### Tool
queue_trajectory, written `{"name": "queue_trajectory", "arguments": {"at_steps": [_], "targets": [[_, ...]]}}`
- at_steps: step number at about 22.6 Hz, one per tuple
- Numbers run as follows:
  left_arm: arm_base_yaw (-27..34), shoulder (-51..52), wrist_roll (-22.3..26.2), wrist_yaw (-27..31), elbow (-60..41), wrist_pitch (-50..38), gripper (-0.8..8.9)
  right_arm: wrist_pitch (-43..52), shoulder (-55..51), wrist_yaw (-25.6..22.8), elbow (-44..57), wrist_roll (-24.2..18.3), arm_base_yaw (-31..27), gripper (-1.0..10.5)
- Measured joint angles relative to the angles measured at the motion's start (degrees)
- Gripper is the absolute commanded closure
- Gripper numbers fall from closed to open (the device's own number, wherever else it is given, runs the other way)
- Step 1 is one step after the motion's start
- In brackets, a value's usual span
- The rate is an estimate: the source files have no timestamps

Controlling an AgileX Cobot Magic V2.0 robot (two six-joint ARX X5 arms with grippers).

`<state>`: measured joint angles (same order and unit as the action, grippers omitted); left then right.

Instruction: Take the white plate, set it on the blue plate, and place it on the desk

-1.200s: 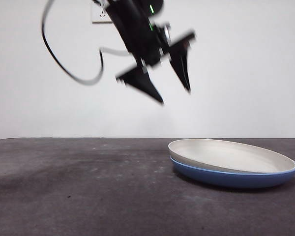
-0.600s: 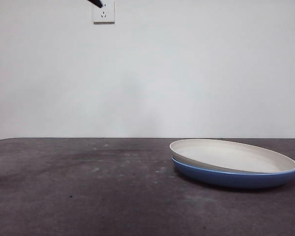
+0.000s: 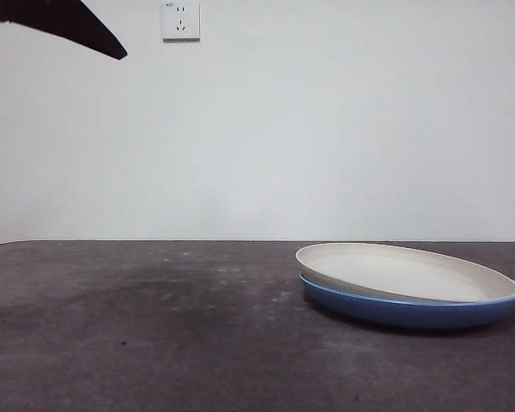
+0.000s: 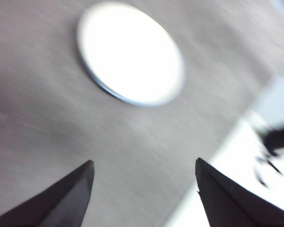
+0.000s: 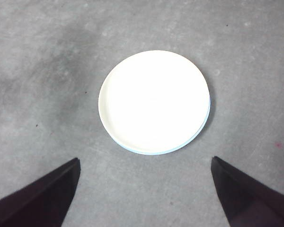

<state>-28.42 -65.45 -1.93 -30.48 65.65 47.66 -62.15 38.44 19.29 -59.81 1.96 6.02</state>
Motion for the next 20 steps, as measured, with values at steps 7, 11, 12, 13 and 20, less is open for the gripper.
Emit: {"name": "queue_trajectory", "arguments": {"at_steps": [7, 11, 12, 13, 20], "targets": [[-0.20, 0.20, 1.05, -2.32, -1.31, 0.02, 4.71, -1.09, 1.31, 0.04, 0.00, 0.00, 0.00, 5.0], [-0.20, 0.20, 1.05, -2.32, -1.31, 0.02, 4.71, -1.27, 2.23, 0.00, 0.00, 0.74, 0.00, 5.0], [-0.20, 0.20, 1.05, -2.32, -1.31, 0.02, 4.71, -1.40, 2.73, -0.07, 0.00, 1.03, 0.00, 5.0], [-0.20, 0.20, 1.05, -2.32, -1.31, 0.02, 4.71, -1.49, 3.48, -0.28, 0.00, 1.31, 0.00, 5.0], [-0.20, 0.20, 1.25, -2.32, -1.31, 0.02, 4.71, 4.85, 12.04, -2.89, 3.21, 2.29, -0.02, 5.0]]}}
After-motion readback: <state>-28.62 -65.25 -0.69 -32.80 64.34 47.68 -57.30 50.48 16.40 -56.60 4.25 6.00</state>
